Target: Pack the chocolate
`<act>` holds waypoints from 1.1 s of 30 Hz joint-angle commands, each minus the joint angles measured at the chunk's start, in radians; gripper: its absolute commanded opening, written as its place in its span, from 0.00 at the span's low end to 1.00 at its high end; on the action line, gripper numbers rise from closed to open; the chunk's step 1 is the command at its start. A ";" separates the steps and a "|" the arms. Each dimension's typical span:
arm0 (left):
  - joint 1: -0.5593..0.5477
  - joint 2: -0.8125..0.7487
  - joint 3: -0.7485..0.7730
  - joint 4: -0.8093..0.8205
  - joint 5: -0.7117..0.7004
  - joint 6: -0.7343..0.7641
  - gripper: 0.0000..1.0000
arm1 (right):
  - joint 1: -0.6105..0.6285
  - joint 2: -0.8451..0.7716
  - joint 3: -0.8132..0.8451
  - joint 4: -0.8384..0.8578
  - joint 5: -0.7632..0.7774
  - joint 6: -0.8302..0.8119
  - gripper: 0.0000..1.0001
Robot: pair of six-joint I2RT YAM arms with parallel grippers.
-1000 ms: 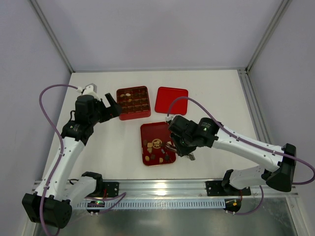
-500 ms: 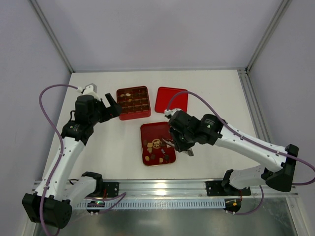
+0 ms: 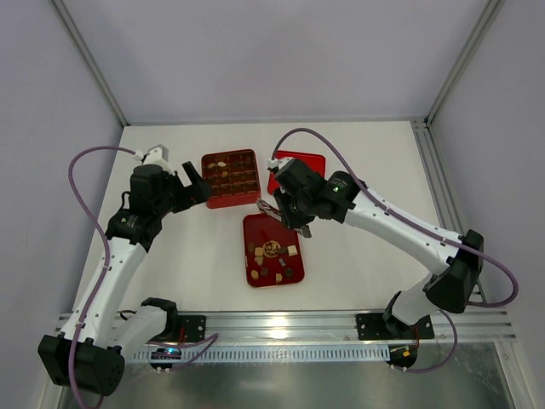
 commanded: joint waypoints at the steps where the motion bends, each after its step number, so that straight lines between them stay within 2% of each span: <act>1: 0.006 0.003 -0.005 0.049 0.015 -0.001 1.00 | -0.043 0.060 0.076 0.120 0.007 -0.058 0.22; 9: 0.006 0.003 -0.005 0.051 0.013 -0.002 1.00 | -0.121 0.256 0.266 0.222 -0.021 -0.082 0.22; 20: 0.006 0.003 -0.006 0.052 0.016 -0.002 1.00 | -0.144 0.534 0.553 0.230 -0.039 -0.079 0.22; 33: 0.005 0.009 -0.005 0.051 0.019 -0.001 1.00 | -0.160 0.597 0.579 0.248 -0.047 -0.065 0.22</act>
